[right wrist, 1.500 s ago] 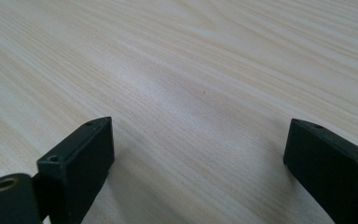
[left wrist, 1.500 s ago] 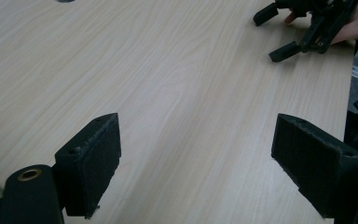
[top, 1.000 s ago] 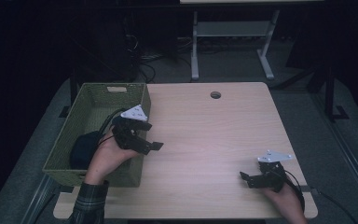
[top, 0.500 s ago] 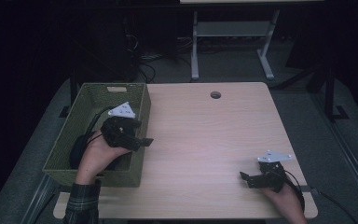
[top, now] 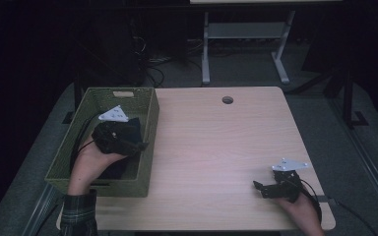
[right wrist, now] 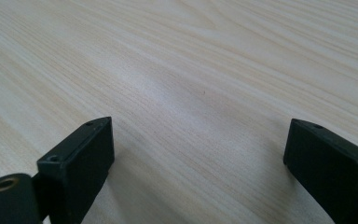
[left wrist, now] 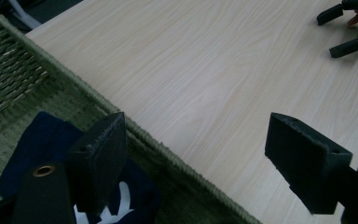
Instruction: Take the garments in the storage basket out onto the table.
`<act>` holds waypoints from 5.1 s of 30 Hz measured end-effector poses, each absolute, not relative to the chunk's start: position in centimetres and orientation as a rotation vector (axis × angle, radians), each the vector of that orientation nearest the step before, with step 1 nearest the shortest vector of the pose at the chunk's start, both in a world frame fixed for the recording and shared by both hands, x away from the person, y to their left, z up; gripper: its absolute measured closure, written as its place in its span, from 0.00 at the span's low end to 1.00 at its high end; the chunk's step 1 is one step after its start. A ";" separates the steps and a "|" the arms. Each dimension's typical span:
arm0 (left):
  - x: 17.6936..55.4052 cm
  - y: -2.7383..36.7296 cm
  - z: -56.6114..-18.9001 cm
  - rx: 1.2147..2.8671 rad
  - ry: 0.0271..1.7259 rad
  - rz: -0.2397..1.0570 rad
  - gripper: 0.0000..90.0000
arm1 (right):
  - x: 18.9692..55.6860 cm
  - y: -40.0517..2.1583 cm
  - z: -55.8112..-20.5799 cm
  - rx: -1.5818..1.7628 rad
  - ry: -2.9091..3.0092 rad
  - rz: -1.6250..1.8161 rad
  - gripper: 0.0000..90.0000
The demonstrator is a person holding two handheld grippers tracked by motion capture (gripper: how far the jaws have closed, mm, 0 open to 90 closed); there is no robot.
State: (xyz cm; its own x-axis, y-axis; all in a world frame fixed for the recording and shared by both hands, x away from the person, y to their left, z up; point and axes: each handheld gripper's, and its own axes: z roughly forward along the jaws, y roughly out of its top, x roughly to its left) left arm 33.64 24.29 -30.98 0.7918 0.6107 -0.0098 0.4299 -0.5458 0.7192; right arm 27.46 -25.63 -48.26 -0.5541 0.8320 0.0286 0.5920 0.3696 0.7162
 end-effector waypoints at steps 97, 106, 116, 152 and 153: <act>37.4 28.4 -38.8 2.544 0.900 0.180 0.57 | 27.5 -25.6 -48.3 1.248 2.298 0.990 0.09; 37.3 28.7 -38.8 2.542 0.848 0.160 0.81 | 27.5 -25.6 -48.3 1.247 2.298 0.989 0.09; 37.6 29.4 -38.1 2.511 0.927 0.106 0.82 | 27.5 -25.6 -48.3 1.246 2.299 0.989 0.09; 36.7 30.0 -29.4 2.558 1.003 0.174 0.83 | 27.4 -25.6 -48.3 1.253 2.298 0.988 0.09; 36.7 30.0 -29.2 2.556 1.005 0.177 0.83 | 27.4 -25.6 -48.3 1.252 2.298 0.988 0.09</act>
